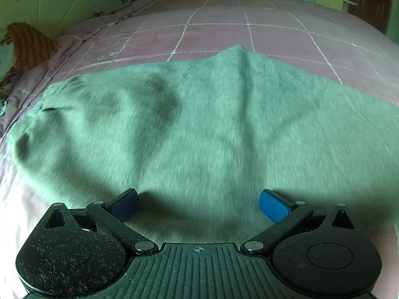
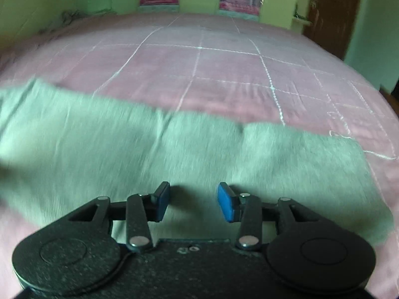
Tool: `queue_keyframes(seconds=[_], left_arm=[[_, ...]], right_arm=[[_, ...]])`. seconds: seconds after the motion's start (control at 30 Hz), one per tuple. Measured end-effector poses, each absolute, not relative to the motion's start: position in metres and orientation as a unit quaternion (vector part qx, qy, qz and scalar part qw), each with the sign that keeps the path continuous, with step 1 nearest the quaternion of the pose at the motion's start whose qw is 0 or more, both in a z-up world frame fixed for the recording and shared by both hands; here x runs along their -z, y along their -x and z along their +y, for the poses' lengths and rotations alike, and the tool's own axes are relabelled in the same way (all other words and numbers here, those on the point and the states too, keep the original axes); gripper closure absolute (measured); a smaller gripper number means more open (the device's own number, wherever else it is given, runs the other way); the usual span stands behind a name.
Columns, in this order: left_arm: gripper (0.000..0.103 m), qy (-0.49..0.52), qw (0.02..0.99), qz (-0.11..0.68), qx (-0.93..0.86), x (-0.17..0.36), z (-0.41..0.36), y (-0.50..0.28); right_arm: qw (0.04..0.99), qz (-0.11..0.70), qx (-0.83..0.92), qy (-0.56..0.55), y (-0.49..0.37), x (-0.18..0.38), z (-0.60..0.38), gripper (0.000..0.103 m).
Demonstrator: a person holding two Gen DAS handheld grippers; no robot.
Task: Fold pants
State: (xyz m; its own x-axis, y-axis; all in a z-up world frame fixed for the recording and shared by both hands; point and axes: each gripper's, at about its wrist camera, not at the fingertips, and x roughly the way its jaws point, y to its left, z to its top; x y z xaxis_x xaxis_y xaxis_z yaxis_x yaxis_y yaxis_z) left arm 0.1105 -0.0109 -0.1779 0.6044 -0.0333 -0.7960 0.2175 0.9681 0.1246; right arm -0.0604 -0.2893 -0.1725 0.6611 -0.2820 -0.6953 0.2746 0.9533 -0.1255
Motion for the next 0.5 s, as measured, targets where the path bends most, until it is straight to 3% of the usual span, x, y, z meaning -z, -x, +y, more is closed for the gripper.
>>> queue_keyframes(seconds=[0.23,0.37,0.5], left_arm=[[0.0,-0.105,0.896,0.426,0.072,0.155,-0.022,-0.097],[0.0,-0.099,0.895,0.42,0.11,0.141,-0.05,-0.088],[0.0,-0.104,0.887,0.423,0.153,0.14,-0.089,-0.082]], right_arm=[[0.909,0.386,0.156,-0.01,0.086,0.164,-0.287,0.06],[0.915,0.358,0.173,-0.068,0.094,0.144,-0.301,0.058],[0.911,0.365,0.189,-0.045,0.097,0.144,-0.307,0.058]])
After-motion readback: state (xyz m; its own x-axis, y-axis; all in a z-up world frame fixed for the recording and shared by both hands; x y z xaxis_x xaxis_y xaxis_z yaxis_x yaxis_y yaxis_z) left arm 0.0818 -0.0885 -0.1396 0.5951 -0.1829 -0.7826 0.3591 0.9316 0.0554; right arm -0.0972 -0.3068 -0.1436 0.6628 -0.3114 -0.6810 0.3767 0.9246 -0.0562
